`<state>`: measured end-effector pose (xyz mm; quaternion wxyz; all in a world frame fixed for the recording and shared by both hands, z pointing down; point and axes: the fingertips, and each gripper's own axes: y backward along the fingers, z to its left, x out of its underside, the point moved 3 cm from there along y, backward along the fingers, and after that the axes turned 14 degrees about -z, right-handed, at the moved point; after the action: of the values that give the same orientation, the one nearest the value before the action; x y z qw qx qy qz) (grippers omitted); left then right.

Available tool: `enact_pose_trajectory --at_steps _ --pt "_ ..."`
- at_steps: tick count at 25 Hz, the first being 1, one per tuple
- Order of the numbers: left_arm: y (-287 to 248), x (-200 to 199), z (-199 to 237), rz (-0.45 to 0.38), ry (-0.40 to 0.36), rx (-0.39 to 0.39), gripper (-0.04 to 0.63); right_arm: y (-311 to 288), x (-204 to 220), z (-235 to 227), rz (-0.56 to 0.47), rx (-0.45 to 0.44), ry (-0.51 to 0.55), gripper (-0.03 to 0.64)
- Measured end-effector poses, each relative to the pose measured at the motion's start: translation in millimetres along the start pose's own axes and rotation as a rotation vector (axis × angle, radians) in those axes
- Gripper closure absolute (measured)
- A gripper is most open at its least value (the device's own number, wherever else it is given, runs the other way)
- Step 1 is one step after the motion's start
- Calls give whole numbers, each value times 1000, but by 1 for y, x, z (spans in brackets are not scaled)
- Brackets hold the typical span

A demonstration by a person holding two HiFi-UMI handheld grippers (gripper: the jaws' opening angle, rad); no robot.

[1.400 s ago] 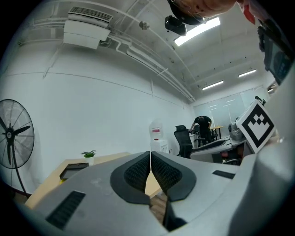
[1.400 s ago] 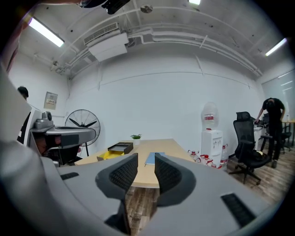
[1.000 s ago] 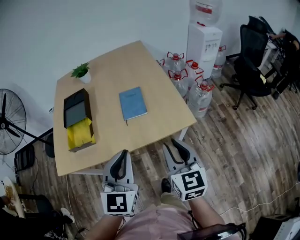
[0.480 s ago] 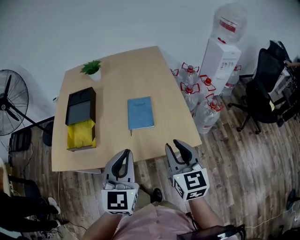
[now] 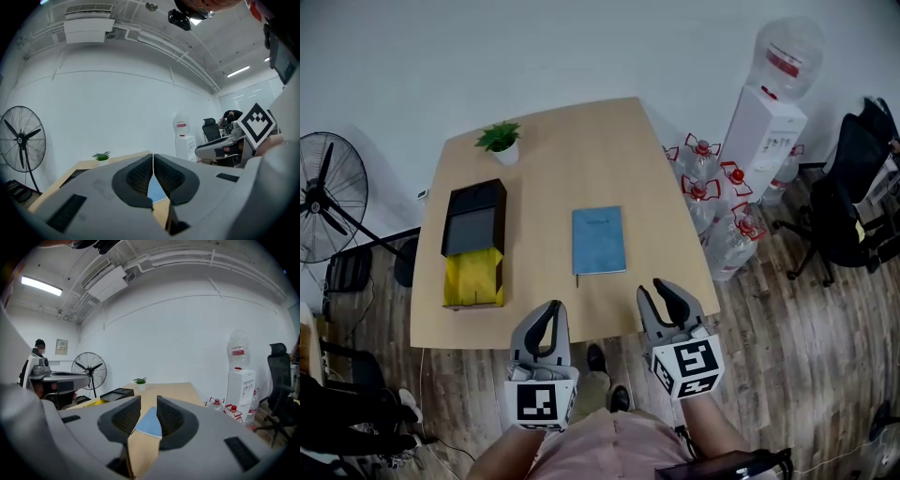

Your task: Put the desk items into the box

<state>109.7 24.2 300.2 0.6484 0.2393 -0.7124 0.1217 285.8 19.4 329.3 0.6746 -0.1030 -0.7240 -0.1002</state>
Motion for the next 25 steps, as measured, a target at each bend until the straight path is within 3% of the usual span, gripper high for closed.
enact_pose_trajectory --at_steps 17,25 --pt "-128 29 74 -15 85 87 577 -128 -17 -31 33 71 24 501" --pt "-171 56 84 42 98 146 577 -166 7 -47 99 95 -5 495"
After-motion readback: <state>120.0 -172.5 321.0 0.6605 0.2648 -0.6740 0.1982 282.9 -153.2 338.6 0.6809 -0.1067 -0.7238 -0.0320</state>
